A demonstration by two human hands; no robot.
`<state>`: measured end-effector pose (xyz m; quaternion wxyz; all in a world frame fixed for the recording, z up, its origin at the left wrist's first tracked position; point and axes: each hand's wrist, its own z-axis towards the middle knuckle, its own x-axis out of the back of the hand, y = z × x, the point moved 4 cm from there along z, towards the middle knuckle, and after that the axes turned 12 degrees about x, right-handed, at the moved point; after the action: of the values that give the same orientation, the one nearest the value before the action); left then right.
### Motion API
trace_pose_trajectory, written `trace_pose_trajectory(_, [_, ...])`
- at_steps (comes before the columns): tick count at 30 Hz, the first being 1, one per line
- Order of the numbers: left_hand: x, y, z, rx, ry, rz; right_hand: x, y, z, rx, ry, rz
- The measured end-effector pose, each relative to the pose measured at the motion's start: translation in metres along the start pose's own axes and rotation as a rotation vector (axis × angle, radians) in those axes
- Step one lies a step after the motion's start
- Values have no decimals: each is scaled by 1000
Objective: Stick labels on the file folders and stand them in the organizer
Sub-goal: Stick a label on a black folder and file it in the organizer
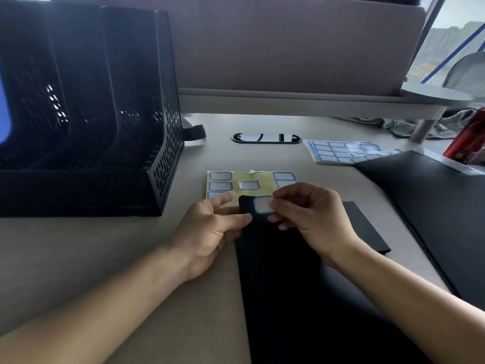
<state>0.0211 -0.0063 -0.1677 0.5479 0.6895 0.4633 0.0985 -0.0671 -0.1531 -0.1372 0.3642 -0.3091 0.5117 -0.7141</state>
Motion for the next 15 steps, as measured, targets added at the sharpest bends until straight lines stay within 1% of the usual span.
trace_pose_trajectory(2, [-2, -1, 0, 63, -122, -35, -2, -1, -2, 10, -12, -15])
trace_pose_trajectory(4, [-3, -1, 0, 74, -186, -56, -3, -1, -3, 19, -19, -21])
trace_pose_trajectory(11, [-3, -2, 3, 9, -217, -70, -5, -1, -4, 29, -27, -33])
trace_pose_trajectory(15, [-4, -2, 2, -7, -214, -71, -7, -1, -6, 40, 5, -26])
